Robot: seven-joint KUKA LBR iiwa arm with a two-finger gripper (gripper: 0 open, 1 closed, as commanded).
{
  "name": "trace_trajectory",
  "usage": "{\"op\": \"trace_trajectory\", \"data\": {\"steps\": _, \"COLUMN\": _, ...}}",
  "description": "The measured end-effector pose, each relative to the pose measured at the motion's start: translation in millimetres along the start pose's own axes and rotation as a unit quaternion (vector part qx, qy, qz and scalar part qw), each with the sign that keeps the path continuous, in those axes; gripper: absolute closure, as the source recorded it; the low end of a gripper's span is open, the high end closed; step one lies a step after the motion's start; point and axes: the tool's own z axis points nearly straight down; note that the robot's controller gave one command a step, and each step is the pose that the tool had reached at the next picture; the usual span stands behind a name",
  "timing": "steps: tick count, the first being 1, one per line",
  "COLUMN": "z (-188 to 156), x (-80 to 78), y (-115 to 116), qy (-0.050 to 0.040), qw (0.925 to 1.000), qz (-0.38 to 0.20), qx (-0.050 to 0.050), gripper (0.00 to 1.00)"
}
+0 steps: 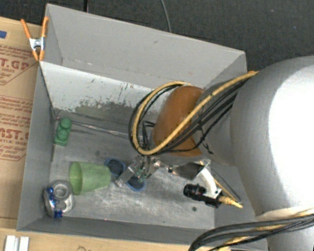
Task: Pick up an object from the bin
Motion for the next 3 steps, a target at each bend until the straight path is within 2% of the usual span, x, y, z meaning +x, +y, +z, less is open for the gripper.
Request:
{"op": "trace_trajectory", "data": {"steps": 1, "z": -44.9, "x": -0.8, "y": 1.4, "qy": 0.0023, "qw": 1.0, "qz": -0.001, "qx": 0.001, "gripper": 1.0}}
{"op": "trace_trajectory", "data": {"steps": 2, "z": -45.2, "x": -0.4, "y": 1.5, "qy": 0.0036, "qw": 1.0, "qz": -0.001, "qx": 0.003, "gripper": 1.0}}
{"op": "trace_trajectory", "data": {"steps": 3, "z": -70.6, "x": -0.2, "y": 2.3, "qy": 0.0028, "qw": 1.0, "qz": -0.001, "qx": 0.002, "gripper": 1.0}}
